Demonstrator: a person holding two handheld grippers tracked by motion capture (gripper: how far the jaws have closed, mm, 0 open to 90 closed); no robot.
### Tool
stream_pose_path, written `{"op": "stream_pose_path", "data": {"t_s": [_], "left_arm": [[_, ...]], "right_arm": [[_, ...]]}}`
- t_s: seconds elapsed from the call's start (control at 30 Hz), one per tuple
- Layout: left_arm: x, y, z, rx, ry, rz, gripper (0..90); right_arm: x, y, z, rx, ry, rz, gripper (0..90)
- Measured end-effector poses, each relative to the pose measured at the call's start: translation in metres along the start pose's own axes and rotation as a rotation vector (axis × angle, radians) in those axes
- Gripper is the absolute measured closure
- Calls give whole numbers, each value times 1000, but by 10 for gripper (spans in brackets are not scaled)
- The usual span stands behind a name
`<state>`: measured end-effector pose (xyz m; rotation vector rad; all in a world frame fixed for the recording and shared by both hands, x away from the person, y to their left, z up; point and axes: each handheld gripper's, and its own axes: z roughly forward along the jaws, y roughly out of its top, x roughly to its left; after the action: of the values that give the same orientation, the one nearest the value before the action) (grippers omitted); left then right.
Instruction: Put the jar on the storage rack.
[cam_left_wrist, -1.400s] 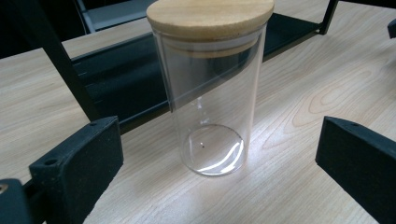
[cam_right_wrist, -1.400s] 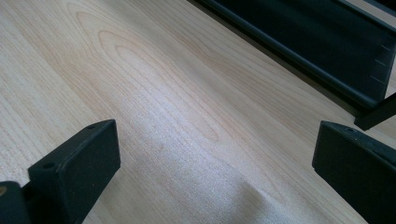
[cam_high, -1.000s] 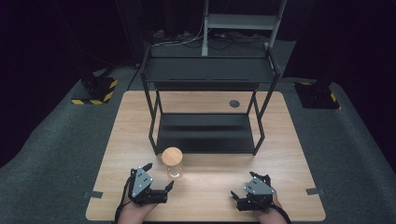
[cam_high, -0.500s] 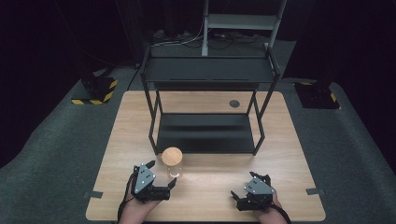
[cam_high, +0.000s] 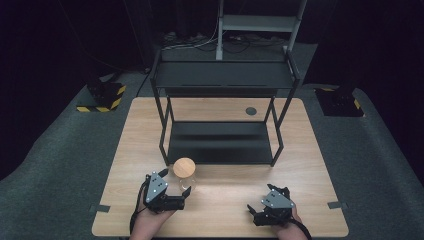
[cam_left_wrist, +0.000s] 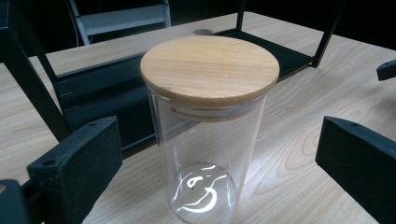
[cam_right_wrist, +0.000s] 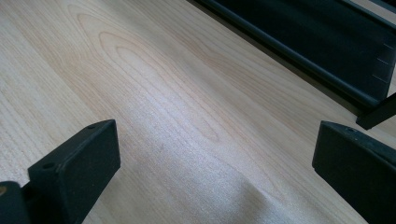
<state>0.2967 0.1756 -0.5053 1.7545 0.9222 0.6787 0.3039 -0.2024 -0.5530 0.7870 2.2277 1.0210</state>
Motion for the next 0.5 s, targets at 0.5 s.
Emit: {"op": "stream_pose_path", "data": {"t_s": [0.5], "left_arm": [[3, 1, 9, -5, 8, -18, 9]], "right_arm": [[0, 0, 0, 2, 3, 3, 0]]}}
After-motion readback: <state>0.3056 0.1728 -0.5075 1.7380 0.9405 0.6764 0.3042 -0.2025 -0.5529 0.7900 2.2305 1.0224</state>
